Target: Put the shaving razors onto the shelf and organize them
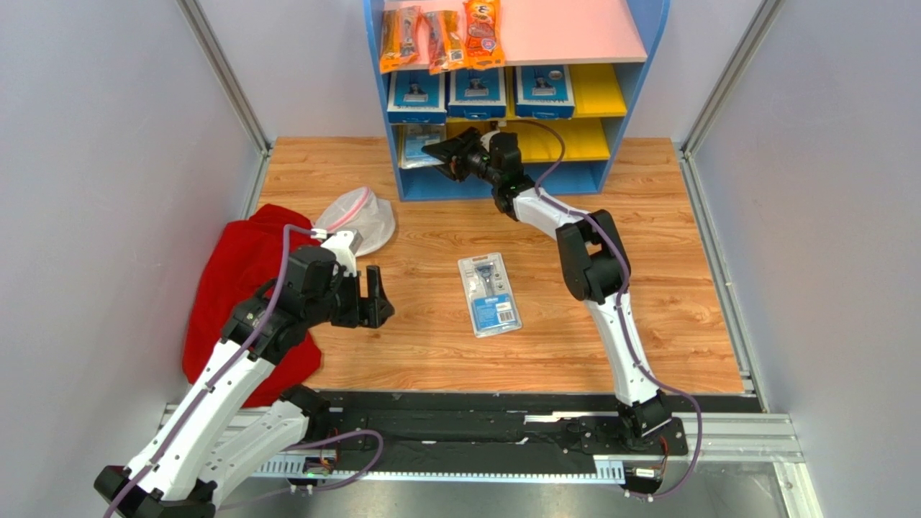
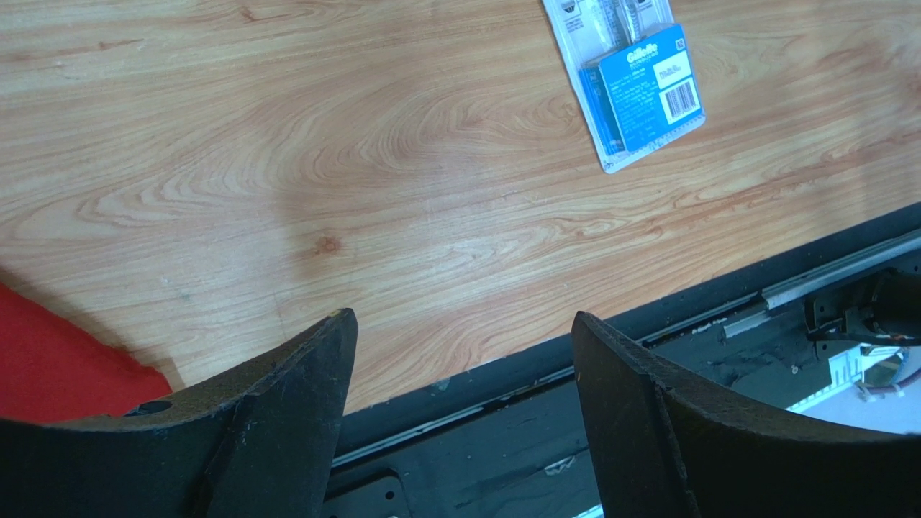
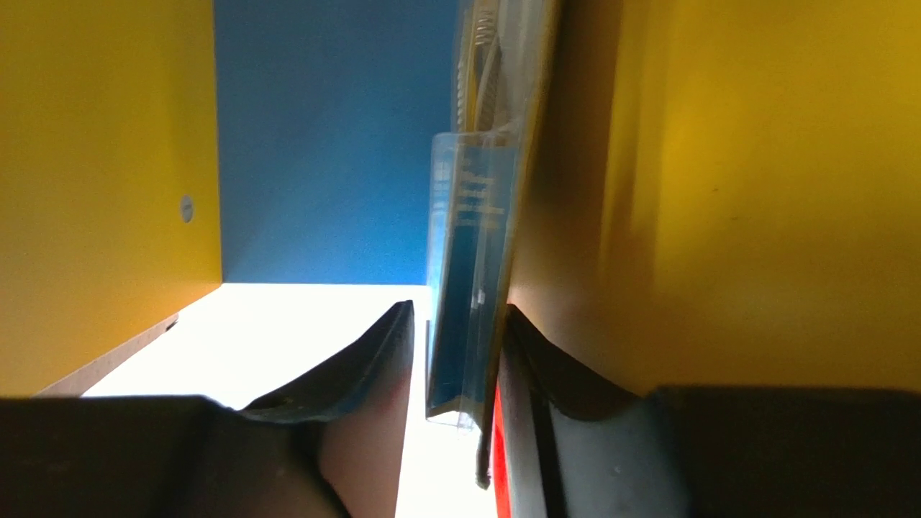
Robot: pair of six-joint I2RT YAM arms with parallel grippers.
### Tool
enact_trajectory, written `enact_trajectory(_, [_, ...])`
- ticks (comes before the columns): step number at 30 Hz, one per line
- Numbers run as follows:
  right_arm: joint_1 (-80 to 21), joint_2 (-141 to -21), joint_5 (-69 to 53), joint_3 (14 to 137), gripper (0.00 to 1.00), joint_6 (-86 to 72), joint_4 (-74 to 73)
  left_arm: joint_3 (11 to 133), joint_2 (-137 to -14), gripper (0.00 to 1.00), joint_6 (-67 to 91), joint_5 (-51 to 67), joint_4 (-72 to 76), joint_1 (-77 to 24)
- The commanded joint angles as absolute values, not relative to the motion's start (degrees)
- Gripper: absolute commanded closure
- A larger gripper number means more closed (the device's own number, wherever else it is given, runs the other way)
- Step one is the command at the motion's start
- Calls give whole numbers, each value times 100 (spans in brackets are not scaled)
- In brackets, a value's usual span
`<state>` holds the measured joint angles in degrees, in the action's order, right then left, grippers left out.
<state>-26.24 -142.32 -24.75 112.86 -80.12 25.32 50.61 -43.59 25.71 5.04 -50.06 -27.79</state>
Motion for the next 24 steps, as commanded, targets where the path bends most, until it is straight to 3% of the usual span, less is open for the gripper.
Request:
enact_trajectory(1, [-2672,-14054,-2470,11083,59,-7893,2663,5062,-4298,19,2584,527,-4834,-2856])
enact_trajectory(10, [-2672,-13439,-2320,10135,39,-7603,2628,5054,-4289,19,2602,510,-4834,-2909])
enact_trajectory(24, [-2689,-13184,-2294,9782,35,-7427,2391,5054,-4307,20,2602,501,-4834,-2935])
